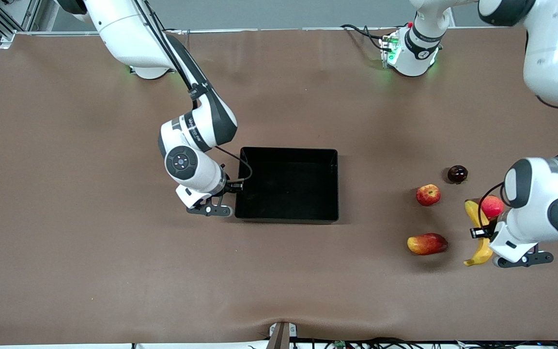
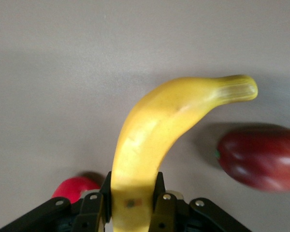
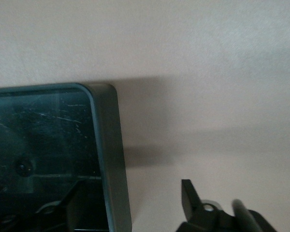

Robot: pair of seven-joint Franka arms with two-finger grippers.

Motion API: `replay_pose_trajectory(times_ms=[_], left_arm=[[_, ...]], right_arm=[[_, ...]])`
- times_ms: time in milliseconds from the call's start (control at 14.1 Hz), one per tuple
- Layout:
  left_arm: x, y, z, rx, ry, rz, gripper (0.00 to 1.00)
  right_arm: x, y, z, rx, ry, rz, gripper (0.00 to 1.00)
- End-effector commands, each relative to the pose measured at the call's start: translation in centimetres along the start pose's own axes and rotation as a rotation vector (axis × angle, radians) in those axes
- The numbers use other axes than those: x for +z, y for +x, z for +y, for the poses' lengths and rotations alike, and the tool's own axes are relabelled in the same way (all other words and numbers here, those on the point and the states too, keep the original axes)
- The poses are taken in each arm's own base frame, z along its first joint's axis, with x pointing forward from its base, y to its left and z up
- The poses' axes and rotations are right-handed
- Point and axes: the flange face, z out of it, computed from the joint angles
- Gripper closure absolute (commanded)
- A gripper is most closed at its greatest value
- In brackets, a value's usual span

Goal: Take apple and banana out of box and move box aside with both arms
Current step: 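Lower the banana beside the red apple and open the left gripper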

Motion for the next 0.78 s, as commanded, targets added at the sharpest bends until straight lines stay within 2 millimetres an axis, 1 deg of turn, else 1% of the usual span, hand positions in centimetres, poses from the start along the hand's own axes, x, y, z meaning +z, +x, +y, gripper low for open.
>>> replay_pose_trajectory(times_ms=[0, 71, 142, 213, 284, 355, 426, 497, 569, 711], left_arm=[[3.8, 0.8, -1.4, -0.034, 0.029, 0.031, 1.0], [4.7, 0.8, -1.3, -0.039, 0.036, 0.032, 1.0], [5.1, 0.7, -1.0, -0.064, 0.038, 0.028, 1.0], [5.7, 0.6, -0.4, -0.071, 0.041, 0.022, 1.0], [6.1, 0.5, -0.4, -0.065, 0.05, 0.019, 0.89], [6.5, 0.5, -0.4, -0.054, 0.066, 0.021, 0.53], [6.1, 0.6, -0.8, -0.07, 0.064, 0.026, 0.01], [5.0, 0.8, -1.5, -0.068, 0.069, 0.038, 0.0], [3.5, 0.9, -1.7, -0.052, 0.074, 0.052, 0.0], [-1.1, 0.5, -1.9, -0.047, 0.091, 0.038, 0.0]], right_arm=[[0.6, -0.2, -0.8, 0.032, 0.005, 0.01, 0.84], [0.6, -0.2, -0.8, 0.035, 0.004, 0.008, 0.96], [0.7, -0.3, -0.8, 0.035, 0.002, 0.004, 1.0], [0.6, -0.3, -0.9, 0.045, 0.003, 0.001, 1.0], [0.3, -0.3, -0.9, 0.05, 0.005, 0.004, 1.0], [-0.2, -0.1, -0.9, 0.047, 0.008, 0.006, 1.0], [-0.6, 0.0, -0.5, 0.049, 0.005, -0.005, 1.0], [-1.4, 0.2, -0.3, 0.049, -0.001, -0.019, 1.0], [-2.5, 0.5, 0.2, 0.054, -0.004, -0.033, 1.0], [-6.0, 1.6, 1.8, 0.079, 0.008, -0.048, 1.0]])
